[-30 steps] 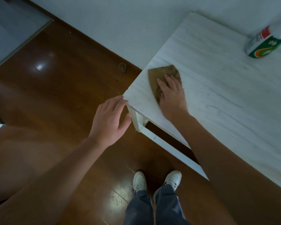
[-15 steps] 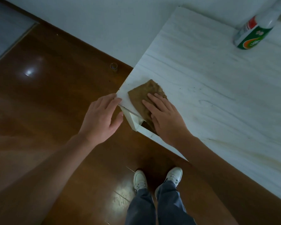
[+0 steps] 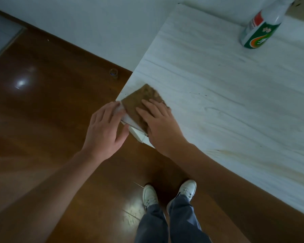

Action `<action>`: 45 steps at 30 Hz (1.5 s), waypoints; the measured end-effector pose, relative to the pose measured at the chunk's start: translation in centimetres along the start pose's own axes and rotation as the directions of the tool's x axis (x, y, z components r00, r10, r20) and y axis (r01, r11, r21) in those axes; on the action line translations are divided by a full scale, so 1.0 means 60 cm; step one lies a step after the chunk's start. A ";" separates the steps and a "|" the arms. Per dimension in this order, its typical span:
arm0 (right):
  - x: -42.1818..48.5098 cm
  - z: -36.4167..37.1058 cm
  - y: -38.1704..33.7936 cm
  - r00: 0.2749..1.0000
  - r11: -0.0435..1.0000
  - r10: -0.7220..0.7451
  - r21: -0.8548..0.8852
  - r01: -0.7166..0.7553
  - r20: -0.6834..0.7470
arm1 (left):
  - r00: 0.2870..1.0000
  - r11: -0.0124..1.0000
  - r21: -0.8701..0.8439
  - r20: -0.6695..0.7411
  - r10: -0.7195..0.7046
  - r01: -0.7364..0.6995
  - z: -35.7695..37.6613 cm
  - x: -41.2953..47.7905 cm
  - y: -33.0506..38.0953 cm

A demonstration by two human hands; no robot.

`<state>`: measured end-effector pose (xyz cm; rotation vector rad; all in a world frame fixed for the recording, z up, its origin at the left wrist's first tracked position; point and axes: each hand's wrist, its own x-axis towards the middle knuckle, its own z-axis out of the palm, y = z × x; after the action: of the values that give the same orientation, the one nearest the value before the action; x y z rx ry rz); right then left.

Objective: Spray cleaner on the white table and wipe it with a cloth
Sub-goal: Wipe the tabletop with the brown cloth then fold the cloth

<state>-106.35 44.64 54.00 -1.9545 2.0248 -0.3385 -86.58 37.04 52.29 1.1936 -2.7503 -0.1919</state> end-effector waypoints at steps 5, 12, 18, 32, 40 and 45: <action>0.032 -0.020 0.073 1.000 0.999 -0.026 -0.040 0.026 0.009 | 1.000 1.000 0.004 0.007 0.009 -0.009 0.004 -0.005 0.008; 0.027 -0.082 0.212 0.923 0.938 0.347 0.078 -0.338 -0.168 | 1.000 0.998 0.052 0.015 0.023 -0.024 -0.007 0.025 0.026; -0.069 -0.071 0.216 0.847 0.875 0.484 0.140 -0.464 -0.221 | 0.997 0.996 -0.091 0.073 0.033 -0.026 -0.011 0.099 0.089; -0.016 -0.081 0.269 0.996 0.999 0.005 -0.031 -0.008 -0.089 | 0.997 0.989 -0.144 0.071 0.030 -0.020 0.027 0.224 0.168; 0.094 -0.159 0.431 0.900 0.919 0.394 0.073 -0.387 -0.187 | 0.995 0.994 -0.035 0.019 0.102 -0.101 0.048 0.244 0.173; 0.048 -0.127 0.364 0.968 0.980 0.185 0.101 -0.169 -0.172 | 0.995 0.995 -0.031 0.009 0.100 -0.100 0.050 0.248 0.172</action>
<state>-129.54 42.41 52.72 -1.7312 2.2387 -0.5686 -104.52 33.33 52.24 1.0471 -2.7970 -0.2286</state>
